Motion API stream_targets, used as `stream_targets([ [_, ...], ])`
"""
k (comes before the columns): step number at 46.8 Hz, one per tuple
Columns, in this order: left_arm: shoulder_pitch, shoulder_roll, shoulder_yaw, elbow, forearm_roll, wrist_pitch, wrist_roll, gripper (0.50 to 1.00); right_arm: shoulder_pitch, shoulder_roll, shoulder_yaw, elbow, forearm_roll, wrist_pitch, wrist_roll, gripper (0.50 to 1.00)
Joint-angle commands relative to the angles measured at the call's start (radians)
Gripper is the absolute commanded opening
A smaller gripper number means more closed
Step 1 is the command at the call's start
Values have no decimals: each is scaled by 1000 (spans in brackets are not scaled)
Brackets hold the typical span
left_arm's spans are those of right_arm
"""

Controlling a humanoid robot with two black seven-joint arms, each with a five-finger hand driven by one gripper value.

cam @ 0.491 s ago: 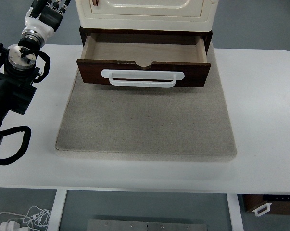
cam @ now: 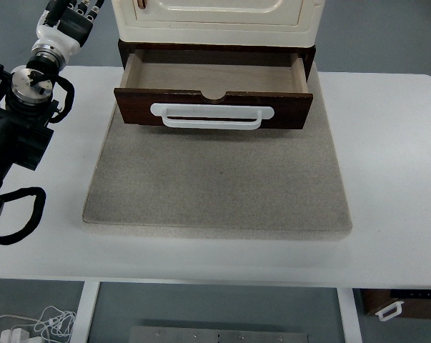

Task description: Close drawer under combined cabinet

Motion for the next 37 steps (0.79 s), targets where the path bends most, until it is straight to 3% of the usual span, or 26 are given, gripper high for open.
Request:
stream_targets([
  [1, 0, 1, -2, 8, 0, 1, 0, 1000, 0, 0, 0, -1, 0, -1, 0, 952],
  [13, 2, 9, -2, 8, 0, -65, 0, 1000, 0, 0, 0, -1, 0, -1, 0, 952],
  [25, -24, 20, 1, -3, 11, -63, -2, 1000, 0, 0, 0, -1, 0, 1, 0, 952],
  [37, -89, 118, 57, -46, 29, -62, -61, 1000, 0, 0, 0, -1, 0, -1, 0, 952],
])
